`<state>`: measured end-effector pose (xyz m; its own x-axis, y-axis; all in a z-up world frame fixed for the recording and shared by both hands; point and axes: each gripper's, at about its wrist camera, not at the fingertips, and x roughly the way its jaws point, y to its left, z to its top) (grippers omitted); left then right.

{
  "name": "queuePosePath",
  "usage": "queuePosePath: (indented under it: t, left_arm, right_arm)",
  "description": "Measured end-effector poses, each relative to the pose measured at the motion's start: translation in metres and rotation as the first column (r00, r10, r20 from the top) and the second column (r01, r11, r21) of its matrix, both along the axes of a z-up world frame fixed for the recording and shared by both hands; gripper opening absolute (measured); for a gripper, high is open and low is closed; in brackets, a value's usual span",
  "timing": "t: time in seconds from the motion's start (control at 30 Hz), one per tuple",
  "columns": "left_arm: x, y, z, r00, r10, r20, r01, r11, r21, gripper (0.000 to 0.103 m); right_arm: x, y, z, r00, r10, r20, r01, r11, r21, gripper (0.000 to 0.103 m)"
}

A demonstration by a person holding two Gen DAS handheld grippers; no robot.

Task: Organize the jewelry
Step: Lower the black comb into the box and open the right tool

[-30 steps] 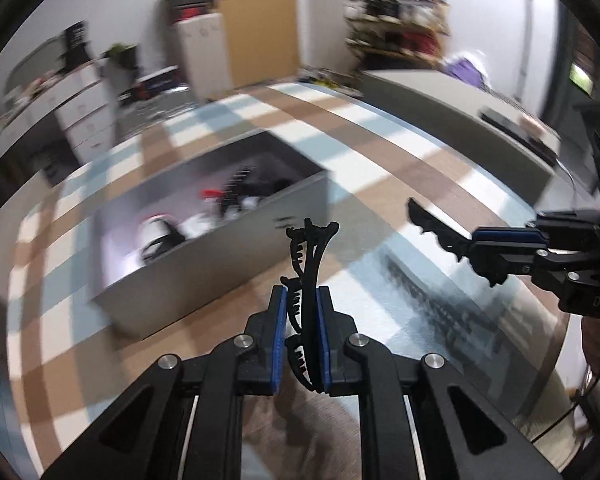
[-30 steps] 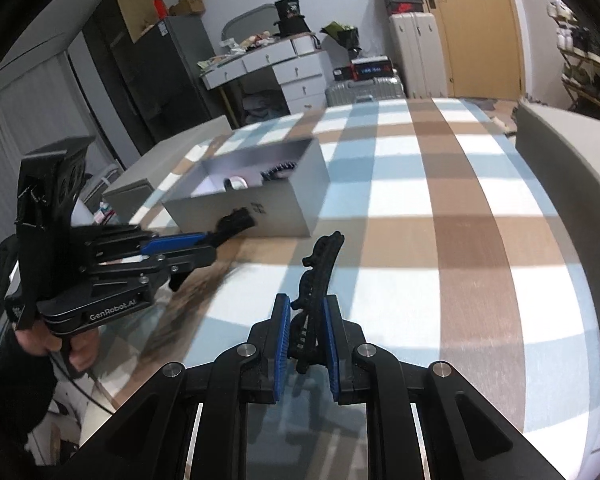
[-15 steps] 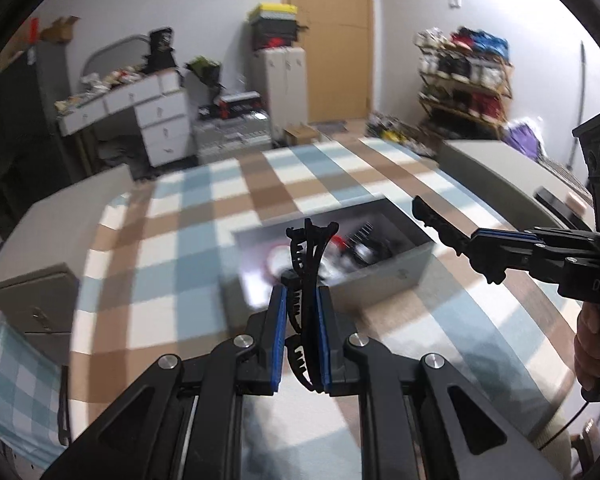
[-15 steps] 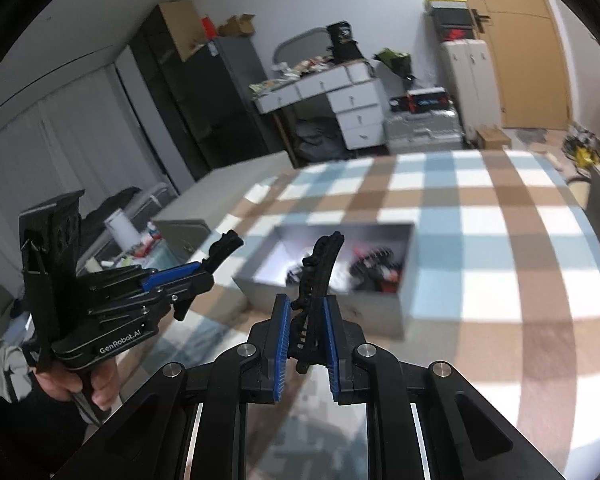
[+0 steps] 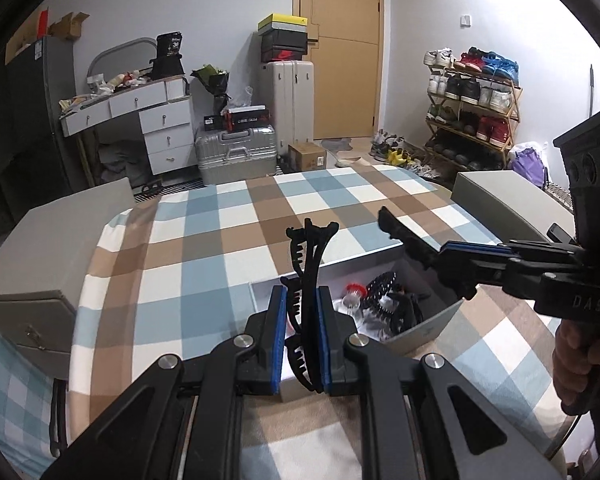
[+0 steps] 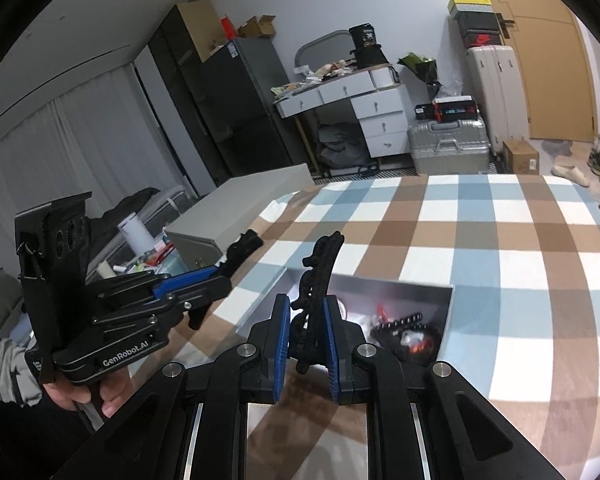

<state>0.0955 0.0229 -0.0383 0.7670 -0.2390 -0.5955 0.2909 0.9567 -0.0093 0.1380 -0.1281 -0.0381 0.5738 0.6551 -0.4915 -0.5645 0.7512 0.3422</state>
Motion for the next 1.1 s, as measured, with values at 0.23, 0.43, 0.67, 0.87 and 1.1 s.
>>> queuePosePath:
  t: [0.23,0.43,0.67,0.87,1.1]
  left_arm:
    - [0.01,-0.01,-0.001,1.0,-0.029,-0.012,0.029,1.0,-0.012,0.009]
    - [0.023,-0.015,-0.01,0.998,-0.036,-0.056,0.033,0.999,-0.038,0.009]
    - [0.028,-0.012,-0.018,0.994,-0.058,-0.094,0.053,0.997,-0.057,0.009]
    - [0.033,-0.013,-0.023,0.987,-0.098,-0.125,0.088,0.993,-0.079,0.009]
    - [0.036,-0.017,-0.026,0.985,-0.083,-0.155,0.075,0.996,-0.055,0.015]
  right_arm:
    - [0.014,0.008,-0.004,1.0,0.022,-0.001,-0.022,1.0,-0.016,0.016]
    - [0.024,0.011,-0.017,1.0,0.012,-0.012,-0.012,0.999,-0.035,0.016]
    - [0.031,0.01,-0.026,1.0,0.007,-0.021,-0.008,0.999,-0.051,0.016]
    - [0.039,0.012,-0.037,0.999,0.007,-0.05,-0.01,0.998,-0.054,0.016]
    - [0.038,0.015,-0.039,0.999,0.007,-0.033,-0.01,0.997,-0.079,0.019]
